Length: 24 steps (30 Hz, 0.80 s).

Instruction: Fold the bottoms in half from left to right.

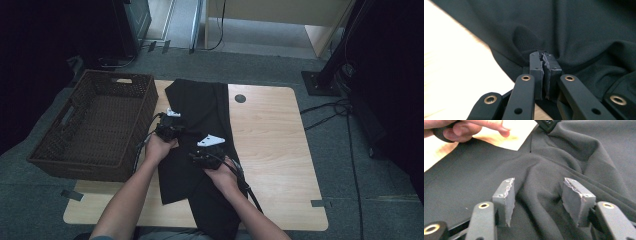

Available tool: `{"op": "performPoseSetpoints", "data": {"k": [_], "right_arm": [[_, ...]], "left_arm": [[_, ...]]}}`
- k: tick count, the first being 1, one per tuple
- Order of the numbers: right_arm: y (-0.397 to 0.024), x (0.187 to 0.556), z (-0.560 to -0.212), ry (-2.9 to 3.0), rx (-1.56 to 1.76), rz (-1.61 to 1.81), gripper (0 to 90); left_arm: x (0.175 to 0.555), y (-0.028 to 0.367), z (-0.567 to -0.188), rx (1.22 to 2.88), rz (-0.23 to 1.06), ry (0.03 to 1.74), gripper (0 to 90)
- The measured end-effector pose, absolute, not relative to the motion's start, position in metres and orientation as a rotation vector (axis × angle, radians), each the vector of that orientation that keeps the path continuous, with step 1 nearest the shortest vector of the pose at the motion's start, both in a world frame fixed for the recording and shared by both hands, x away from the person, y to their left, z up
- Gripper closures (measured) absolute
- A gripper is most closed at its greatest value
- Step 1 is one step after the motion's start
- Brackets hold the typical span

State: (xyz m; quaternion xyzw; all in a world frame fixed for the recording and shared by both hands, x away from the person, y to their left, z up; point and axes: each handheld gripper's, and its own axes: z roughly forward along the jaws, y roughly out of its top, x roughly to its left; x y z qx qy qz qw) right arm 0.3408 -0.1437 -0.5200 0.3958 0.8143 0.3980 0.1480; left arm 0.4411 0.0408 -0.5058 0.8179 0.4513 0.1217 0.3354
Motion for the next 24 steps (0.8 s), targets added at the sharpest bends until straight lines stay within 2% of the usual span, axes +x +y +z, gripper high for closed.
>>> {"op": "performPoseSetpoints", "data": {"k": [3,5,7,8,11,16,24], "right_arm": [[-0.140,0.342,-0.521,2.327,1.103,1.105,52.2],[-0.140,0.341,-0.521,2.323,1.088,1.108,69.7],[-0.142,0.341,-0.519,2.335,1.103,1.105,81.9],[-0.145,0.341,-0.517,2.355,1.136,1.121,84.7],[-0.158,0.333,-0.507,2.390,1.167,1.199,87.7],[-0.181,0.307,-0.498,2.435,1.128,1.184,87.7],[-0.235,0.276,-0.505,2.467,1.182,1.092,86.1]], "left_arm": [[0.443,0.043,-0.506,2.125,0.316,1.185,86.7],[0.443,0.043,-0.506,2.127,0.317,1.184,86.8],[0.443,0.043,-0.506,2.126,0.315,1.186,86.7],[0.443,0.043,-0.506,2.127,0.316,1.186,86.7],[0.443,0.042,-0.506,2.132,0.322,1.182,86.6],[0.443,0.042,-0.506,2.130,0.323,1.186,86.7],[0.443,0.042,-0.506,2.126,0.321,1.194,86.5]]}}
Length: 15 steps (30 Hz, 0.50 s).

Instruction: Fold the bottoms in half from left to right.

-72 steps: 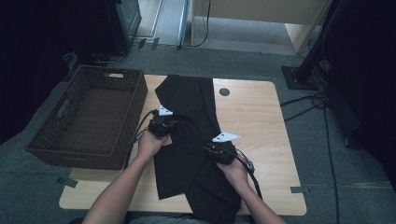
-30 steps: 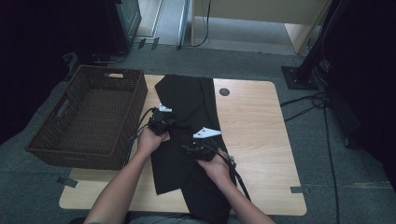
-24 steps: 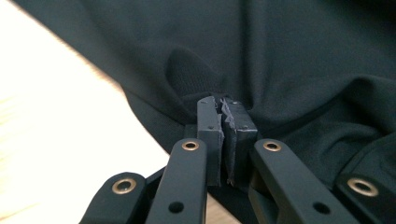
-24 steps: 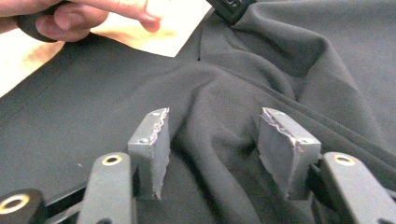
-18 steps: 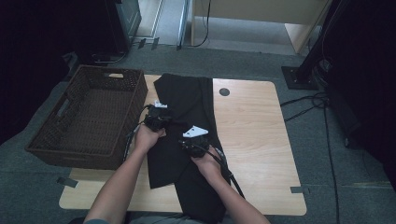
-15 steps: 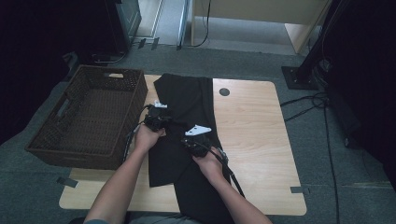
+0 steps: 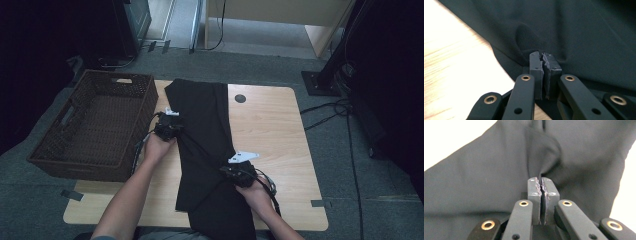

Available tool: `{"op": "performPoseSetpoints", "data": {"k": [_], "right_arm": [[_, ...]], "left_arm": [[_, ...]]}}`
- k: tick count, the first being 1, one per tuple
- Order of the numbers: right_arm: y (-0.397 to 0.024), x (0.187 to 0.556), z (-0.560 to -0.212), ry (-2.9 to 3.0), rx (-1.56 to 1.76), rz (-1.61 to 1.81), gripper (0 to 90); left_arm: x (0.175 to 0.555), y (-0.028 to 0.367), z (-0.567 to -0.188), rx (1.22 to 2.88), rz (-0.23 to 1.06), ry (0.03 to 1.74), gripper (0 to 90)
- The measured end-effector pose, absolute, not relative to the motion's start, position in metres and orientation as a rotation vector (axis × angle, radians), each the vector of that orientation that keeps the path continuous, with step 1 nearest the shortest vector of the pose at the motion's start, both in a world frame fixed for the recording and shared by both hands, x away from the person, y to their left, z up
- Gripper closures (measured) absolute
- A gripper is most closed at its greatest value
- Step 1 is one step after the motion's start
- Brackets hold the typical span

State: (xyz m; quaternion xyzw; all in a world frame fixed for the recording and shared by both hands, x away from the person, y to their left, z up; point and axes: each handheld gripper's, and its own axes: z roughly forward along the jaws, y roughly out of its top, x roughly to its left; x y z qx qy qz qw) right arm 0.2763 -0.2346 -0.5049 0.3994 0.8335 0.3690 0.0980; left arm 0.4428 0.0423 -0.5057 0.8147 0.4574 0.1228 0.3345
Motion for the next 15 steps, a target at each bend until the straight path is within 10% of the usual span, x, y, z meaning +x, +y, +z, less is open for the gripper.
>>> {"op": "performPoseSetpoints", "data": {"k": [6,15], "right_arm": [[-0.259,0.268,-0.497,2.402,1.213,1.105,72.9],[-0.239,0.307,-0.475,2.300,1.227,1.230,80.4]], "left_arm": [[0.442,0.042,-0.506,2.118,0.323,1.201,86.5],[0.442,0.041,-0.506,2.121,0.332,1.206,86.4]]}}
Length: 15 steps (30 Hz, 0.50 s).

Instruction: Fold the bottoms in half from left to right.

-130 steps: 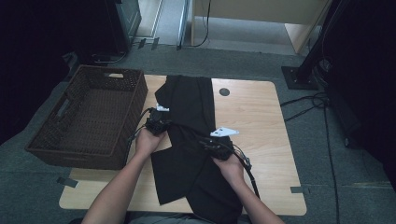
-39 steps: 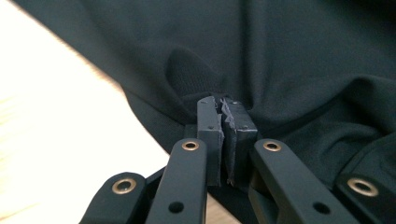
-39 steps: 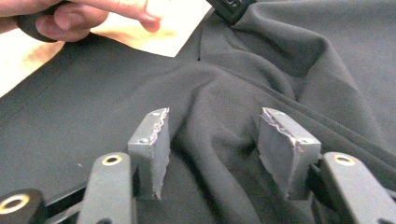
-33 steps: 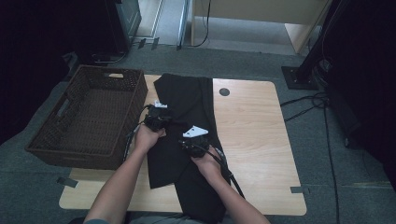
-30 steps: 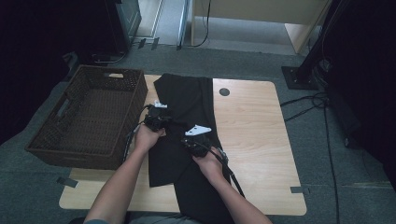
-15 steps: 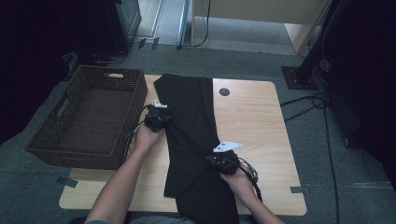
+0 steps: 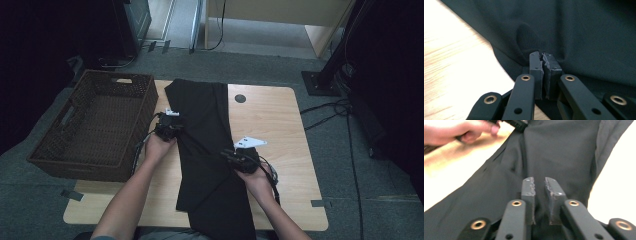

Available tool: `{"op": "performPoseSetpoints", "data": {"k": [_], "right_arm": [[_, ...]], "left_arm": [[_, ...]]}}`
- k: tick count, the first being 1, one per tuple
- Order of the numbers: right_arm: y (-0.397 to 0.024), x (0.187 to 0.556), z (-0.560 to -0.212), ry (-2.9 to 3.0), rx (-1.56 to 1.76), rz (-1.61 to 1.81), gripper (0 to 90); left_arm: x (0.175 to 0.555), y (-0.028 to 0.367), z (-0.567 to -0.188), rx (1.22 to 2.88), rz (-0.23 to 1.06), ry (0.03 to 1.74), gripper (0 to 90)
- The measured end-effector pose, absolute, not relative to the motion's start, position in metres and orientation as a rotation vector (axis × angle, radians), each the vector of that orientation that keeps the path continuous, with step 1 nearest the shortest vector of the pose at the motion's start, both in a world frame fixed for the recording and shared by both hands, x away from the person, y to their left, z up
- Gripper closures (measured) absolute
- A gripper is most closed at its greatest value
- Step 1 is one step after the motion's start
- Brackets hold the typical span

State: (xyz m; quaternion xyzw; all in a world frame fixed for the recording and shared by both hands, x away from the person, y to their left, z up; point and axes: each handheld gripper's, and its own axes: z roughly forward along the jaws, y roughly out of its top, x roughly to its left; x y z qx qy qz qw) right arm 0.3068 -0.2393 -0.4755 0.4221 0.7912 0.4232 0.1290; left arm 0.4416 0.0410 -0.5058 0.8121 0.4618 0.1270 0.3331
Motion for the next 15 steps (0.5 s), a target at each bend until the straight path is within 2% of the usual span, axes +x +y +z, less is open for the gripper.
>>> {"op": "performPoseSetpoints", "data": {"k": [3,8,15], "right_arm": [[-0.226,0.322,-0.480,2.308,1.247,1.207,84.1],[-0.209,0.342,-0.497,2.350,1.284,1.167,84.4],[-0.209,0.323,-0.509,2.435,1.261,1.081,85.0]], "left_arm": [[0.441,0.041,-0.506,2.122,0.333,1.208,86.4],[0.441,0.041,-0.506,2.118,0.335,1.205,86.4],[0.441,0.040,-0.506,2.125,0.341,1.201,86.4]]}}
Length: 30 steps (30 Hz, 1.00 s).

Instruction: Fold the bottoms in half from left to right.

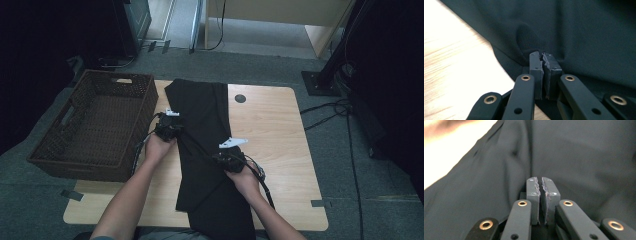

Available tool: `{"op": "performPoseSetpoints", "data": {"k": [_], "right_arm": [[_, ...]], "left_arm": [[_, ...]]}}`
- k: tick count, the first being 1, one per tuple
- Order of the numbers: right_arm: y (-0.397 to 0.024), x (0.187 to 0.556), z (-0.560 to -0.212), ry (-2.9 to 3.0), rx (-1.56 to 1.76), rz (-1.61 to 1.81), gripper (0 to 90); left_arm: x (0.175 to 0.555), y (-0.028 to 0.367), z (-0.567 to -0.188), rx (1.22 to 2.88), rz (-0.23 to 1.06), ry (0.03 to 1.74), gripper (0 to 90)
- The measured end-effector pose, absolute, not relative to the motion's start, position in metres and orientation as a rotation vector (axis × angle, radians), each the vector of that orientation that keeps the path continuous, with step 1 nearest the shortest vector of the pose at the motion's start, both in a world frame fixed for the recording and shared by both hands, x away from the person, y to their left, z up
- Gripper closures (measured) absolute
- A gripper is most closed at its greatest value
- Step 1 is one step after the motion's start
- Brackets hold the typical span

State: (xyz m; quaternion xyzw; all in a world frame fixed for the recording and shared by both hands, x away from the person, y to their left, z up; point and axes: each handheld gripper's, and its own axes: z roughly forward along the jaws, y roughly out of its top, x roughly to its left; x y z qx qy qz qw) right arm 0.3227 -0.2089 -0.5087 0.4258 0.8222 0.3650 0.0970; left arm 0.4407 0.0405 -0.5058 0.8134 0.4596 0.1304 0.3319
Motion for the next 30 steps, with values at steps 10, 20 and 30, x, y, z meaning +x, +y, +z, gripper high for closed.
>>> {"op": "performPoseSetpoints", "data": {"k": [10,20,30], "right_arm": [[-0.240,0.260,-0.509,2.508,1.214,1.100,84.1],[-0.272,0.227,-0.504,2.500,1.304,1.074,72.0],[-0.262,0.244,-0.488,2.374,1.251,1.211,71.8]], "left_arm": [[0.441,0.041,-0.506,2.130,0.342,1.195,86.3],[0.442,0.042,-0.506,2.137,0.335,1.173,86.4],[0.442,0.041,-0.506,2.125,0.339,1.186,86.0]]}}
